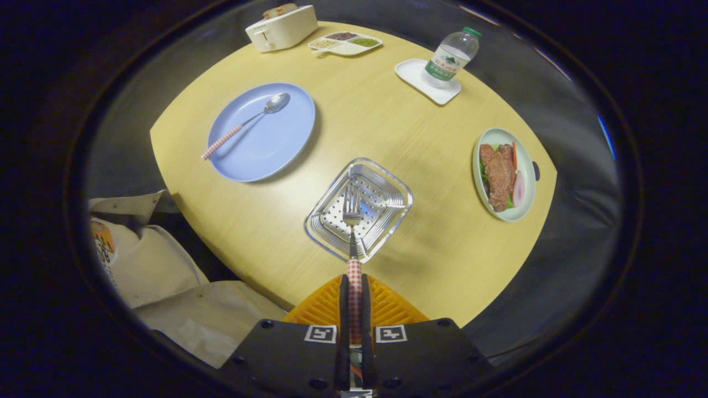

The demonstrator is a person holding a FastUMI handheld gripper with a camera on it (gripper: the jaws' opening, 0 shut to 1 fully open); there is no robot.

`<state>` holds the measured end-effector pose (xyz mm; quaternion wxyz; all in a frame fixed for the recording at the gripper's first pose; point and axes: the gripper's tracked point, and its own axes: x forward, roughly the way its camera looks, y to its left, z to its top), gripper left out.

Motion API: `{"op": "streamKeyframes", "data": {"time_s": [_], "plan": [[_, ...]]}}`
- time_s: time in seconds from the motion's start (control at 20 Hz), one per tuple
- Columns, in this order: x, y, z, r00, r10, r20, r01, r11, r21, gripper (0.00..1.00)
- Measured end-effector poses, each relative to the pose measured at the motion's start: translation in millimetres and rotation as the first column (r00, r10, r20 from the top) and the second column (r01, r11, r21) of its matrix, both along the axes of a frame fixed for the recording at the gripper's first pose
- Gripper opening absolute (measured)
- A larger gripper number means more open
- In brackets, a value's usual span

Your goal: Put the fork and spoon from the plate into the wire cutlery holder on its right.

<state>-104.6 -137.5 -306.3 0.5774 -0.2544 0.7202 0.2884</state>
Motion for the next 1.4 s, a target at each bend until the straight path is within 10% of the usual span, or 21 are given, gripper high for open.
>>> {"op": "streamKeyframes", "data": {"time_s": [0.85,1.4], "plan": [[17,17,-19,0.999,-0.039,0.022,0.039,0.999,-0.028,0.19],[22,83,26,0.869,-0.354,0.346,0.288,0.93,0.227,0.97]]}}
